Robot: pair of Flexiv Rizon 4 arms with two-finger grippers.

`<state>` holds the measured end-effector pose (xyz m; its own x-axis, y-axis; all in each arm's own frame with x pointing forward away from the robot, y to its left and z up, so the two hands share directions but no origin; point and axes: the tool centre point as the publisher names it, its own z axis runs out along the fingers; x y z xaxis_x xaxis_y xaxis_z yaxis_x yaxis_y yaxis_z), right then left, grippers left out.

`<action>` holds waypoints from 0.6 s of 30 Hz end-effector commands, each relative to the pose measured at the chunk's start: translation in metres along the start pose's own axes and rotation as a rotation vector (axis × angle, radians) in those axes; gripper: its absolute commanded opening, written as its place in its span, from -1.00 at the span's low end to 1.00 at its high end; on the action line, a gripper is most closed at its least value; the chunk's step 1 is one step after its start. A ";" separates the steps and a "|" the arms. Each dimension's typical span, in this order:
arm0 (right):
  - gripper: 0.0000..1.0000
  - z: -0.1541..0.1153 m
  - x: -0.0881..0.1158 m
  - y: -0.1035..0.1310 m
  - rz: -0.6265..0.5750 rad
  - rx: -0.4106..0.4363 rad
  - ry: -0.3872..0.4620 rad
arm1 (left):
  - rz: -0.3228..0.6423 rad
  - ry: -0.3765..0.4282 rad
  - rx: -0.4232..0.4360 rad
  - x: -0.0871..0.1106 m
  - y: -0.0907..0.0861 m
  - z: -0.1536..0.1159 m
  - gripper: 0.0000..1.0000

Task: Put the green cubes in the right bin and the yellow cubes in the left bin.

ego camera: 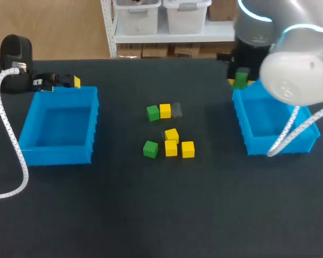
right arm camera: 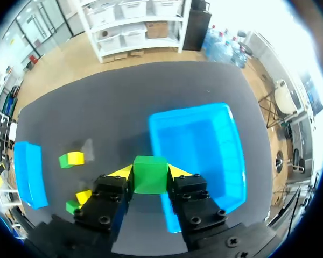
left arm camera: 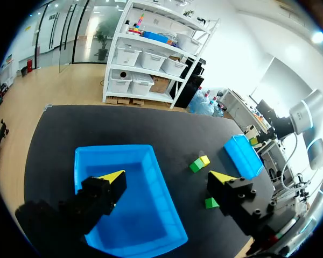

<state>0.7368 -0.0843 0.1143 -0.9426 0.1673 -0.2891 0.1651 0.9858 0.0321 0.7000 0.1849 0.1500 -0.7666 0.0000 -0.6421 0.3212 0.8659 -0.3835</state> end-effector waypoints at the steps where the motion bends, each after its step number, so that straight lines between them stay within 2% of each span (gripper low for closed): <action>1: -1.00 0.006 0.005 -0.039 0.026 -0.020 -0.109 | 0.000 0.000 0.000 0.000 0.000 0.000 1.00; 10: -1.00 0.029 0.010 -0.085 0.078 -0.015 -0.062 | 0.000 0.000 0.000 0.000 0.000 0.000 1.00; 16: -1.00 0.044 0.011 -0.099 0.061 -0.016 -0.021 | 0.000 0.000 0.000 0.000 0.000 0.000 1.00; 17: -0.80 0.044 0.010 -0.099 0.054 -0.021 -0.016 | 0.000 0.000 0.000 0.000 0.000 0.000 1.00; 18: -0.26 0.044 0.008 -0.099 0.043 -0.021 -0.016 | 0.000 0.000 0.000 0.000 0.000 0.000 1.00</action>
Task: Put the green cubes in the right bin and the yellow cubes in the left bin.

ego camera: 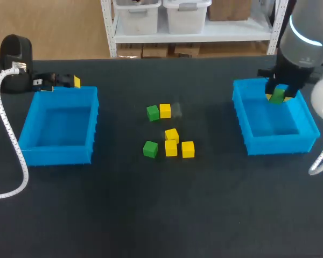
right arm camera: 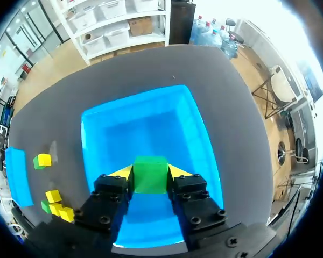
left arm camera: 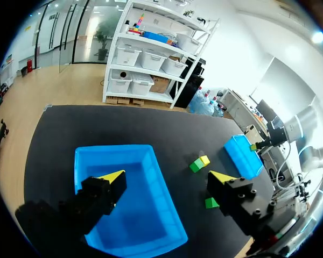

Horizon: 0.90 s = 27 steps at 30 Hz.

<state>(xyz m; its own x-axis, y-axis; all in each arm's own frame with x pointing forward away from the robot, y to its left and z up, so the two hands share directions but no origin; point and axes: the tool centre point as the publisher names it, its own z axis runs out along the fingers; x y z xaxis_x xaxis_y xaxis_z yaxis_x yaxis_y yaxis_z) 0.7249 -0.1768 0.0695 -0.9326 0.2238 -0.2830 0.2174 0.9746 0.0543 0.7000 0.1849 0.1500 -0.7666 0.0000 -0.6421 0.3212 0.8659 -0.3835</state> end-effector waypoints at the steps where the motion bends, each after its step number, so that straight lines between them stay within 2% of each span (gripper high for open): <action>1: 0.86 0.004 -0.002 -0.004 -0.026 -0.015 -0.019 | 0.000 0.000 0.000 0.000 0.000 0.000 1.00; 2: 1.00 0.003 -0.004 -0.003 -0.034 -0.020 -0.015 | 0.000 0.000 0.000 0.000 0.000 0.000 1.00; 6: 1.00 -0.001 -0.009 0.006 -0.074 -0.020 -0.009 | 0.000 0.000 0.000 0.000 0.000 0.000 1.00; 10: 1.00 -0.009 -0.015 0.027 -0.125 -0.044 -0.019 | 0.000 0.000 0.000 0.000 0.000 0.000 1.00; 21: 1.00 -0.032 -0.019 0.114 -0.328 -0.110 -0.047 | 0.000 0.000 0.000 0.000 0.000 0.000 1.00; 27: 1.00 -0.037 -0.015 0.164 -0.452 -0.144 -0.035 | 0.000 0.000 0.000 0.000 0.000 0.000 1.00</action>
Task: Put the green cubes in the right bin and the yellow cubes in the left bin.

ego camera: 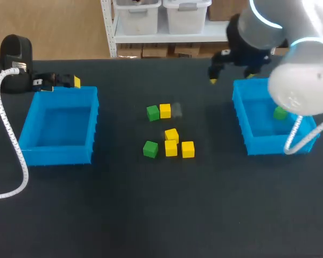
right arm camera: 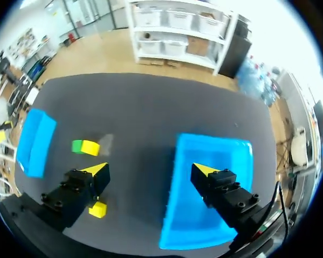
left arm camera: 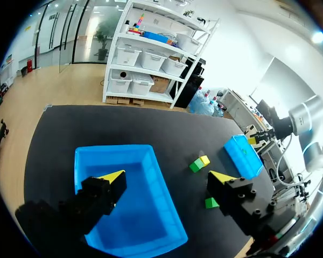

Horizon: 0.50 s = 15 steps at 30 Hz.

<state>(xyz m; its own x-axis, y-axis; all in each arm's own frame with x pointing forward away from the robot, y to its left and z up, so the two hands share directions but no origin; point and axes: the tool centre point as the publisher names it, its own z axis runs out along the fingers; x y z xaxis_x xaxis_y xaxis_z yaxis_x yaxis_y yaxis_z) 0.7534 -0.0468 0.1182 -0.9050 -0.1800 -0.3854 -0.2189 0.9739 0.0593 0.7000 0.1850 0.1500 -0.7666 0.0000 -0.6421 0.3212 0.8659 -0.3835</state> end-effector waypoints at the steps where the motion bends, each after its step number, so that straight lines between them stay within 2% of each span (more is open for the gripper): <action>1: 1.00 0.008 -0.016 0.031 -0.049 -0.010 0.048 | 0.000 0.000 0.000 0.000 0.000 0.000 1.00; 7: 1.00 0.022 -0.024 0.063 -0.126 -0.039 0.072 | 0.000 0.000 0.000 0.000 0.000 0.000 1.00; 15: 1.00 0.034 -0.032 0.104 -0.174 -0.065 0.085 | 0.000 0.000 0.000 0.000 0.000 0.000 1.00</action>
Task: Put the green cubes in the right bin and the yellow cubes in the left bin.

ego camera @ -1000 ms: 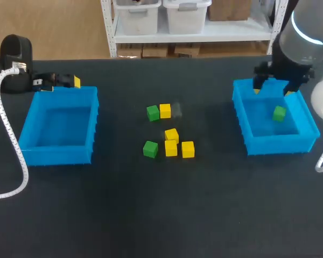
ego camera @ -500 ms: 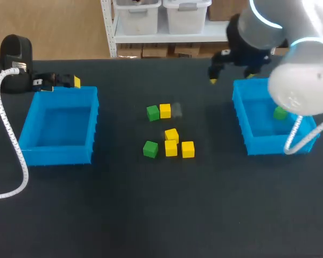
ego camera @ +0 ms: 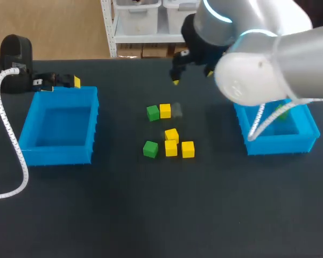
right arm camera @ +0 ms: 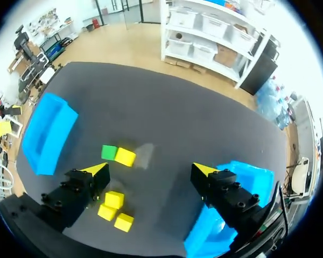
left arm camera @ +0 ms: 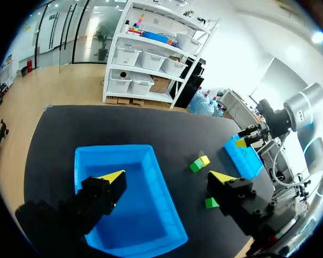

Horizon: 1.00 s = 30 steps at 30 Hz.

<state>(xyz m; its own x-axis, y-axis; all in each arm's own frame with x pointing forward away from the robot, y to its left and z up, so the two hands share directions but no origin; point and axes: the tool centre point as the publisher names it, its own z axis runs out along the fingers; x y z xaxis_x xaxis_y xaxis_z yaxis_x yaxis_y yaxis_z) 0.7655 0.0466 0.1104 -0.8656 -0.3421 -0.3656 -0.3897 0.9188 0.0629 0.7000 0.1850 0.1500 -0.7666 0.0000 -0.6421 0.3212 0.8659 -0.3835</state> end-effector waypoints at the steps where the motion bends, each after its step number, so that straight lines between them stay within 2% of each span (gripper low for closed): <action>1: 1.00 0.013 -0.010 0.018 -0.010 -0.003 0.057 | 0.000 0.000 0.000 0.000 0.000 0.000 1.00; 11: 1.00 0.032 -0.001 0.054 -0.076 -0.033 0.110 | 0.000 0.000 0.000 0.000 0.000 0.000 1.00; 18: 1.00 0.041 0.001 0.064 -0.328 -0.032 0.159 | 0.000 0.000 0.000 0.000 0.000 0.000 1.00; 30: 1.00 0.054 -0.003 0.043 -0.755 -0.069 0.275 | 0.000 0.000 0.000 0.000 0.000 0.000 1.00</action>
<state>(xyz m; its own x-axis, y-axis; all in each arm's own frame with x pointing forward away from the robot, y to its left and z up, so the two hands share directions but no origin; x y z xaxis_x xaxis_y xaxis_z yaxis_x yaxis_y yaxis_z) 0.7553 0.0941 0.0654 -0.4945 -0.8560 -0.1506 -0.8579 0.5085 -0.0733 0.7000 0.1850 0.1500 -0.7666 0.0000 -0.6421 0.3212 0.8659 -0.3835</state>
